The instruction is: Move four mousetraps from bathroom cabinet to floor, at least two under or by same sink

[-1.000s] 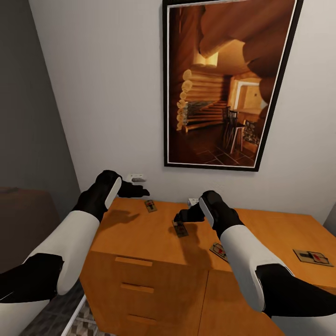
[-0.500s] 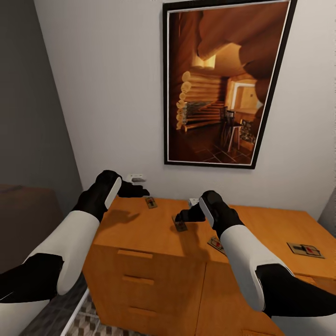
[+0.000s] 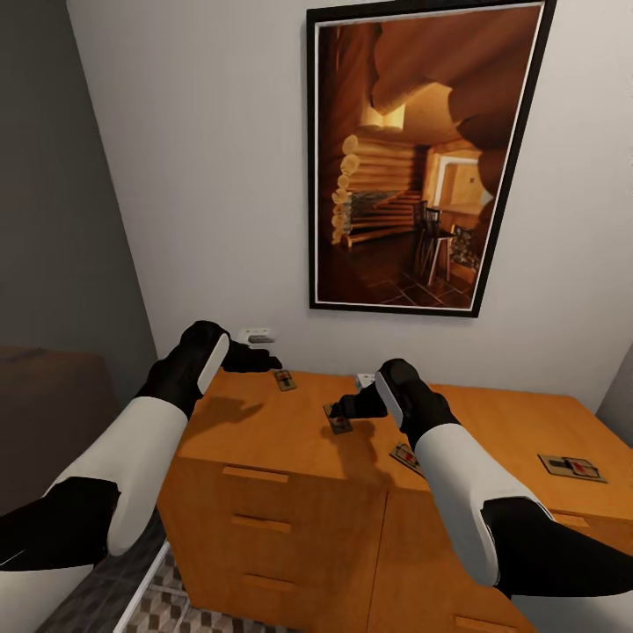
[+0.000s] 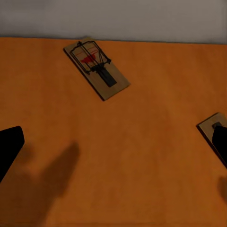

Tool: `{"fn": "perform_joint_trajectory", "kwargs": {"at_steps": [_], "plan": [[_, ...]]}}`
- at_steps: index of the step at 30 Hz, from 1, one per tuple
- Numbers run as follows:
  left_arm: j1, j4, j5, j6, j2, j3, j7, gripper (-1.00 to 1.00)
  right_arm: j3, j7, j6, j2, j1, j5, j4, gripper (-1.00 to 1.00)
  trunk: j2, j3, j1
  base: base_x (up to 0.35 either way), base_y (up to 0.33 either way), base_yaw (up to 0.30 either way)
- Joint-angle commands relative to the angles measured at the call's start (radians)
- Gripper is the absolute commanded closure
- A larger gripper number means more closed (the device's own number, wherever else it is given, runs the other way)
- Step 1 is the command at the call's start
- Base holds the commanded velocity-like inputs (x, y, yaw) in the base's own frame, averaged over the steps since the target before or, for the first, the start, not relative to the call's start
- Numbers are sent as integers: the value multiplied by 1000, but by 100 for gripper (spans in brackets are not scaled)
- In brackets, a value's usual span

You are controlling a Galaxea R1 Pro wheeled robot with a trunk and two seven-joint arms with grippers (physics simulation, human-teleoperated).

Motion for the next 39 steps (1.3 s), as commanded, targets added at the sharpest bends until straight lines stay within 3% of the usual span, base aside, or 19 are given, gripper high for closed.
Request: {"fn": "perform_joint_trajectory", "kwargs": {"at_steps": [1, 21, 30, 39], "plan": [[-1, -1, 10, 4, 0, -2, 6, -100, 1, 4, 4, 0, -1, 4, -1, -100, -1, -1, 0, -2, 0, 0], [-1, 0, 12, 4, -1, -2, 6, -100, 1, -6, 4, 0, -6, 2, -3, -100, -1, -1, 0, 0, 0, 0], [-1, 0, 12, 4, -6, -2, 6, -100, 0, -96, 4, 0, -8, -10, 3, -100, -1, -1, 0, 0, 0, 0], [-1, 0, 12, 4, -11, -1, 6, -100, 0, -116, -6, 0, -8, -11, 9, -100, -1, -1, 0, 0, 0, 0]]}}
